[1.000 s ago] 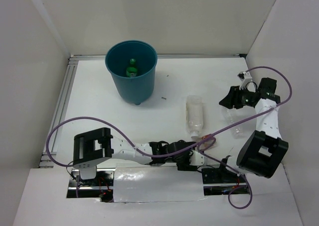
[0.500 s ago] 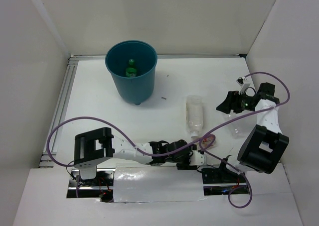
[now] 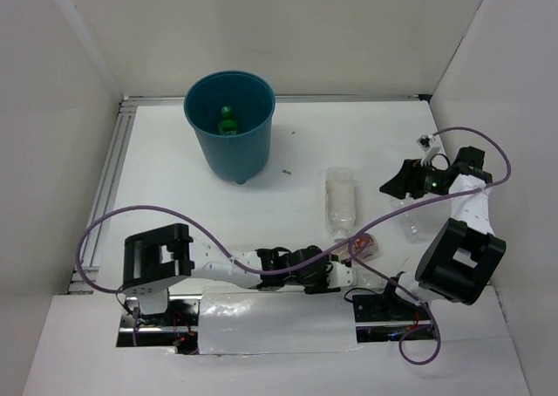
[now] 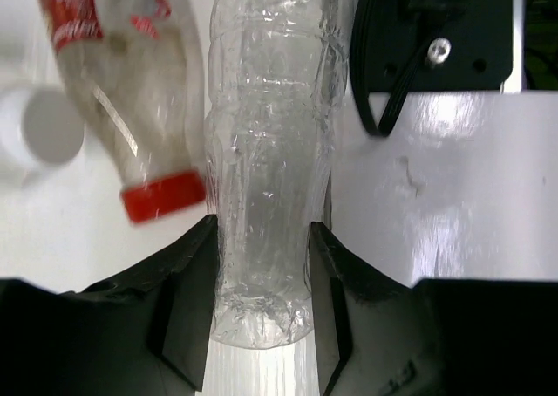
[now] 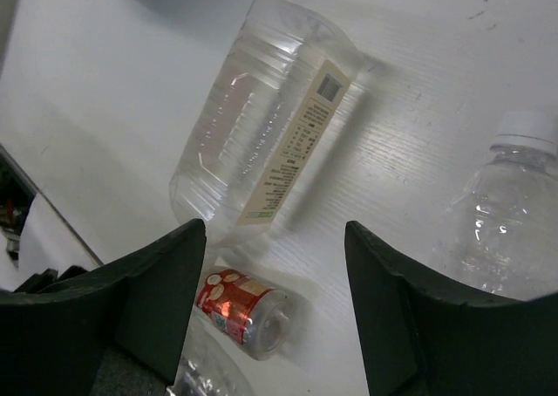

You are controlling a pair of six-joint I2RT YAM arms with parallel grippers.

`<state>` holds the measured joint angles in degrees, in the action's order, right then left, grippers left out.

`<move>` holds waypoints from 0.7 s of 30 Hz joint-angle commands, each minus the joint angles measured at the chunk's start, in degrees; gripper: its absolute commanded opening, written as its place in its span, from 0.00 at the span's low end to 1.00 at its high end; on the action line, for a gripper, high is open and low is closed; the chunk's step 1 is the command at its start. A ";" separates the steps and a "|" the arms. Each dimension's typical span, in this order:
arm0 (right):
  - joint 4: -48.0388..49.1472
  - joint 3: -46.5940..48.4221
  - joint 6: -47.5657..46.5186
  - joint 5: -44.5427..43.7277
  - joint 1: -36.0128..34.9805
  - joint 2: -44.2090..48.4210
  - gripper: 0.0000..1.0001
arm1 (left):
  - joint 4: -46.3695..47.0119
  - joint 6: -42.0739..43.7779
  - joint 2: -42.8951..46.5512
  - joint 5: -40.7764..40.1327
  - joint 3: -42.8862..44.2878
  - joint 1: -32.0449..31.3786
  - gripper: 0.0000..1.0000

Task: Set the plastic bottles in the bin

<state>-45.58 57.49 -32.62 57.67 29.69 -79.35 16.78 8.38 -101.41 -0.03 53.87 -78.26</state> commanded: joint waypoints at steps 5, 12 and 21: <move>-8.28 7.27 -6.48 13.42 2.48 1.13 0.80 | -4.28 -2.41 13.50 -8.04 -2.80 0.21 0.00; -5.75 9.74 -4.64 14.22 3.53 -0.54 0.99 | -7.81 -1.79 28.09 -17.09 -4.47 5.02 0.00; -6.80 8.34 -6.75 14.22 4.67 -1.68 0.90 | -5.10 -4.69 42.34 -19.39 0.08 29.99 0.00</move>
<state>-50.65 65.14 -37.43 70.08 34.04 -81.06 6.90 5.63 -62.17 -18.06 49.56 -53.21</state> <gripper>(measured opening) 0.905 0.517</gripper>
